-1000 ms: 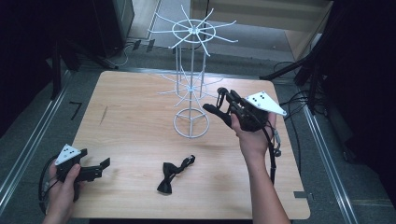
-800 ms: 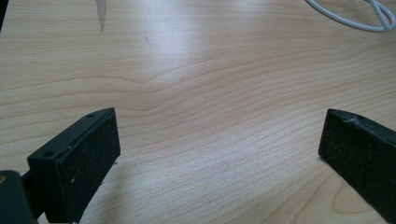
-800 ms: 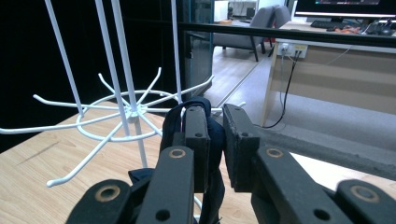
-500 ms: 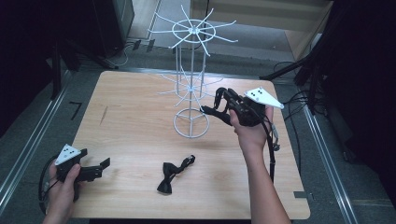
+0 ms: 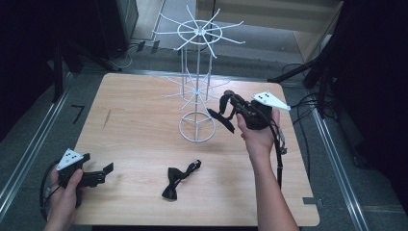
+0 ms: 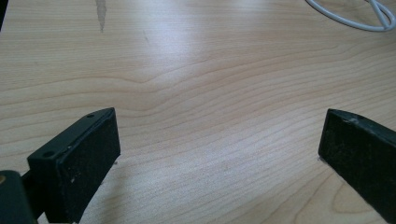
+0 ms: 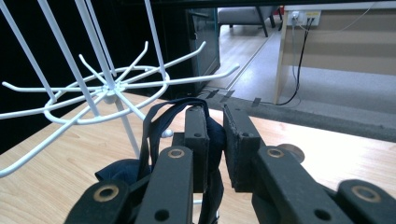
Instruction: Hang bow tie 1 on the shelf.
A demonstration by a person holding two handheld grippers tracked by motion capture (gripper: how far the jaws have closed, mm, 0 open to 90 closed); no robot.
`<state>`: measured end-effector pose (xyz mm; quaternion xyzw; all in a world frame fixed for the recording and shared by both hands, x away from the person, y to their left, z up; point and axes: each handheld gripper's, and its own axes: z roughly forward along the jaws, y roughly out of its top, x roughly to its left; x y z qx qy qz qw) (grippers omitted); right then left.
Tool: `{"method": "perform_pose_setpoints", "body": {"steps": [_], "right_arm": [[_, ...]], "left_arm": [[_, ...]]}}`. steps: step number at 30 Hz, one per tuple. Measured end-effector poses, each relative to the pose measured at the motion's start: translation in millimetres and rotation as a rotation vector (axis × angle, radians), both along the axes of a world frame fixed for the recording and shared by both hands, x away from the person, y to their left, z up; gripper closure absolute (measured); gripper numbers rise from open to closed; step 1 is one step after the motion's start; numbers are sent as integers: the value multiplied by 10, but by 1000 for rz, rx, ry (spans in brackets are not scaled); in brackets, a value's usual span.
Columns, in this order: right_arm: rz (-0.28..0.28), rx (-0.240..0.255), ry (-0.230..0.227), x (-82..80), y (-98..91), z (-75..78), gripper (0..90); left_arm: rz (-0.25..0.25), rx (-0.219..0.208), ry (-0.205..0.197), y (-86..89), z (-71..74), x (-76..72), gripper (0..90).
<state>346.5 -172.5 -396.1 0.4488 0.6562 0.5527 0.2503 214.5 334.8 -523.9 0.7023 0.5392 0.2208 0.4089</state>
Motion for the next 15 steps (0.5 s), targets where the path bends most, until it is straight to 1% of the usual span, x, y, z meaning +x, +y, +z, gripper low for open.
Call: {"method": "perform_pose_setpoints", "body": {"steps": [10, 12, 15], "right_arm": [[9, 10, 13, 47, 58, -73, 815], [9, 21, 22, 62, 74, -95, 816], [12, 22, 20, 79, 109, -117, 816]], "left_arm": [[0, 1, 0, -1, 0, 0, 0], [-1, 0, 0, 0, 0, 0, 0], [-2, 0, 0, 1, 0, 0, 0]]}}
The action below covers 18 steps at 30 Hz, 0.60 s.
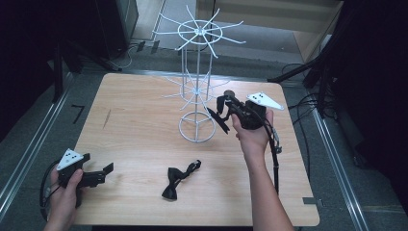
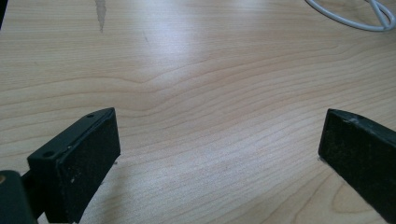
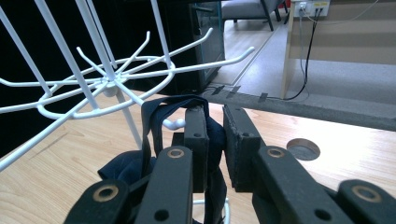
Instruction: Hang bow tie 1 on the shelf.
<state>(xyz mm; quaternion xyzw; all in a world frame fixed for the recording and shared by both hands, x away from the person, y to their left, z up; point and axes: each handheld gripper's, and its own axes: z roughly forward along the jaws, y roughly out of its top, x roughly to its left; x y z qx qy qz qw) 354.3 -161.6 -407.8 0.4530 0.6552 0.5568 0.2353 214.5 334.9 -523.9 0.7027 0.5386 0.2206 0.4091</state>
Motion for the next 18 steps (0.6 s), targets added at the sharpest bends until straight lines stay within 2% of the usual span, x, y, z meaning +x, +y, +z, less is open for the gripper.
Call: {"method": "perform_pose_setpoints", "body": {"steps": [18], "right_arm": [[16, 29, 18, 56, 154, -103, 812]], "left_arm": [[0, -1, 0, 1, 0, 0, 0]]}}
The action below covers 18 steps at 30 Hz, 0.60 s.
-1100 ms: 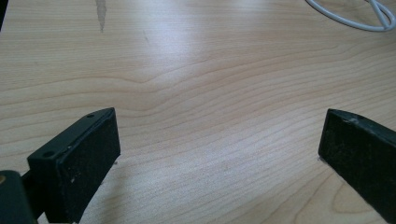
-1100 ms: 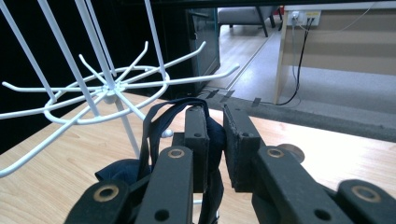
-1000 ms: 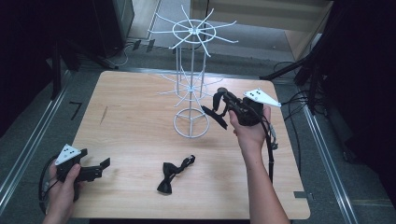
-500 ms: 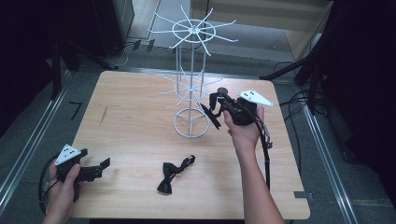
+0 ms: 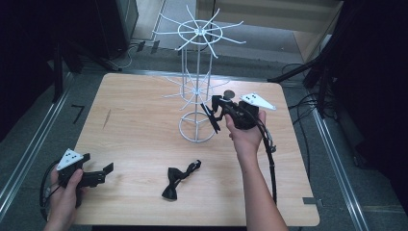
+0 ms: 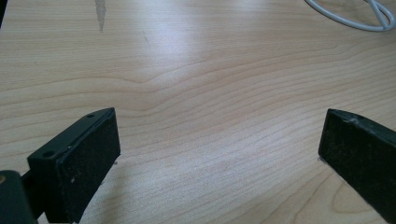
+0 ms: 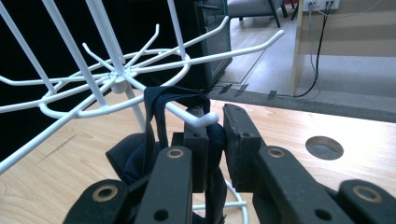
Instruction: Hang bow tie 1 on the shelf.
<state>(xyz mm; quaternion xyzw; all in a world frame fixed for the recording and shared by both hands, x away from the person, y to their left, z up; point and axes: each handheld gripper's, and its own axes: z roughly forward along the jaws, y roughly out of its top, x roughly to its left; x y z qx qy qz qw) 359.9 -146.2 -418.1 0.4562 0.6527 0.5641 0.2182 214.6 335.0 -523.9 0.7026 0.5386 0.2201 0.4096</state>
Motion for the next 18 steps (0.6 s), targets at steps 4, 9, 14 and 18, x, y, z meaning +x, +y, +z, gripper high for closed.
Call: {"method": "perform_pose_setpoints", "body": {"steps": [4, 9, 14, 18], "right_arm": [[6, -5, 0, -1, 13, -16, 790], [-4, -1, -6, -25, -24, -67, 680], [-12, -8, -10, -72, -89, -111, 531], [-25, -15, -18, -121, -159, -107, 446]], "left_arm": [[1, -1, 0, 0, 0, -1, 0], [0, -2, 1, 2, 1, -1, 0], [0, -4, 2, 3, 1, -1, 0], [0, -3, 1, 2, 0, 1, 0]]}}
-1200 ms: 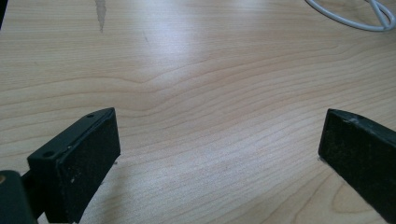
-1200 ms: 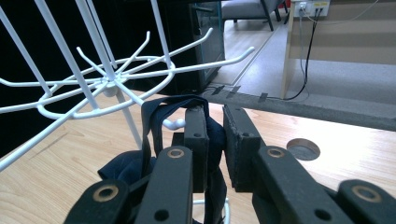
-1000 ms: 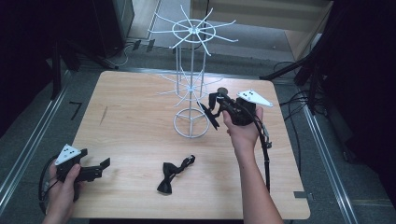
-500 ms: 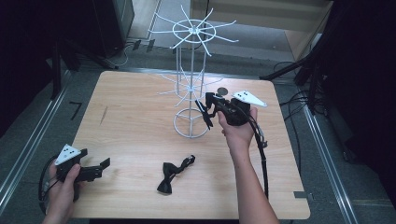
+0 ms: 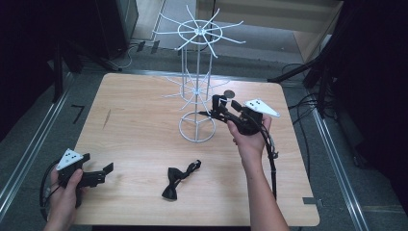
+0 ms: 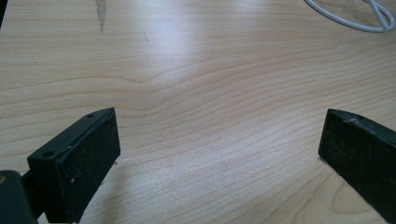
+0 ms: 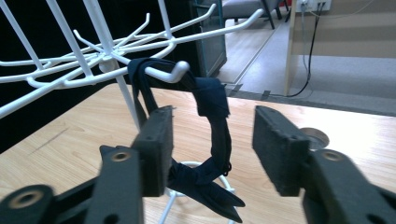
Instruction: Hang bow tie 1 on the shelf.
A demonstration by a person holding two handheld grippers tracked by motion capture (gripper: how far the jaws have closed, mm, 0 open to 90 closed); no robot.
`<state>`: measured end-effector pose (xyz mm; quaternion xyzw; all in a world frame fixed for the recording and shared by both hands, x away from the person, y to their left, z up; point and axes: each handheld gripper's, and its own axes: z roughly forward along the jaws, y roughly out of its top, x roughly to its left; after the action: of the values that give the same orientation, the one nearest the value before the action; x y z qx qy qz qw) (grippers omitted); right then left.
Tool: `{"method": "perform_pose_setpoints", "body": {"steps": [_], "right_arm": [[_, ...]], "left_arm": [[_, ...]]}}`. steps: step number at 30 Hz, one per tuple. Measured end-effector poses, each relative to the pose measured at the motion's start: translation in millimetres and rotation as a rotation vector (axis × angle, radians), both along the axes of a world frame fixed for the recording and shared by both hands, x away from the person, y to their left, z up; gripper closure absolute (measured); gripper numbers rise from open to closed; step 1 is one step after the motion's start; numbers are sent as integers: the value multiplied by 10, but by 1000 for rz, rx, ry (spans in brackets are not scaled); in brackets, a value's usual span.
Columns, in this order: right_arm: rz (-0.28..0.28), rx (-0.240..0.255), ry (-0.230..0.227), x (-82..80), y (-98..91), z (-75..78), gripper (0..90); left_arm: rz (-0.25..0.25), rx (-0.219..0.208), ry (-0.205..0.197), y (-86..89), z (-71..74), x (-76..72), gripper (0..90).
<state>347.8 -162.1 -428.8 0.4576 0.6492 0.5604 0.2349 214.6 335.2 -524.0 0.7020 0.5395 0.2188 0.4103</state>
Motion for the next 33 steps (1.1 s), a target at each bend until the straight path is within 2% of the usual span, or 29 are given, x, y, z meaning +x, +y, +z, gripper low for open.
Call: {"method": "perform_pose_setpoints", "body": {"steps": [8, 17, 23, 33], "right_arm": [[-21, -20, -10, -129, -105, -24, 394], [-8, -41, 1, -262, -149, -86, 373], [-11, -62, 9, -382, -180, -184, 364], [-18, -64, 28, -525, -231, -337, 365]], "left_arm": [[2, 4, -1, 2, 2, -8, 0], [2, 7, 0, -4, 2, -7, 0], [2, 7, 1, -3, 2, -5, 0], [1, 9, 1, -6, 2, -3, 0]]}}
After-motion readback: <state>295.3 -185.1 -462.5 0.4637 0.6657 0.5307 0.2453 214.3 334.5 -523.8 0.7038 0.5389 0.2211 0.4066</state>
